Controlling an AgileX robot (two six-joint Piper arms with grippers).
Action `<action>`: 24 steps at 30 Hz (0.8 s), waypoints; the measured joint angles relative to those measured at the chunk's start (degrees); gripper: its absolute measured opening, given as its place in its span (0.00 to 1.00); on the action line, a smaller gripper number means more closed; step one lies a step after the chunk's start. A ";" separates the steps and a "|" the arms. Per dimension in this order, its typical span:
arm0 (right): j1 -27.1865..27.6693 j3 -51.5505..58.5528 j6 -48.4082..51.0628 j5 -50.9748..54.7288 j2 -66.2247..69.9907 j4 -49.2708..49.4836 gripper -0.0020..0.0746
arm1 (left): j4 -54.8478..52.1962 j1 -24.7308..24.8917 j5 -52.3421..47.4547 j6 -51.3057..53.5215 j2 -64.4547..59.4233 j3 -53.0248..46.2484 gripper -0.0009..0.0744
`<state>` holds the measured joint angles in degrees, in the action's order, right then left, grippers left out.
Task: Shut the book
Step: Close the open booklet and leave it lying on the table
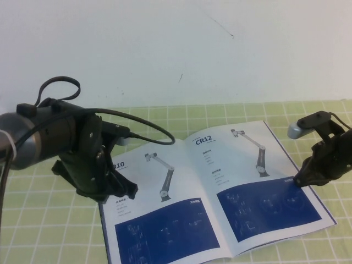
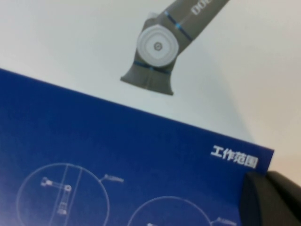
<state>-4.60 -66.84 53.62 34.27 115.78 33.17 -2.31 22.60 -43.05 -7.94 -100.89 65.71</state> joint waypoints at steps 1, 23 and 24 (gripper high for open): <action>-0.14 0.00 -0.01 0.00 -0.23 0.08 0.02 | -2.29 0.00 -0.76 -1.93 0.10 0.00 0.01; -3.86 0.39 -0.34 2.02 -0.44 -1.20 0.02 | -7.84 0.09 1.49 -8.00 -4.17 -3.30 0.01; -3.86 0.39 -0.37 2.02 -0.44 -1.30 0.02 | -7.84 0.09 1.49 -8.00 -4.30 -3.30 0.01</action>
<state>-8.46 -66.44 53.26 36.29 115.34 31.87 -10.16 22.69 -41.57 -15.94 -105.20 62.41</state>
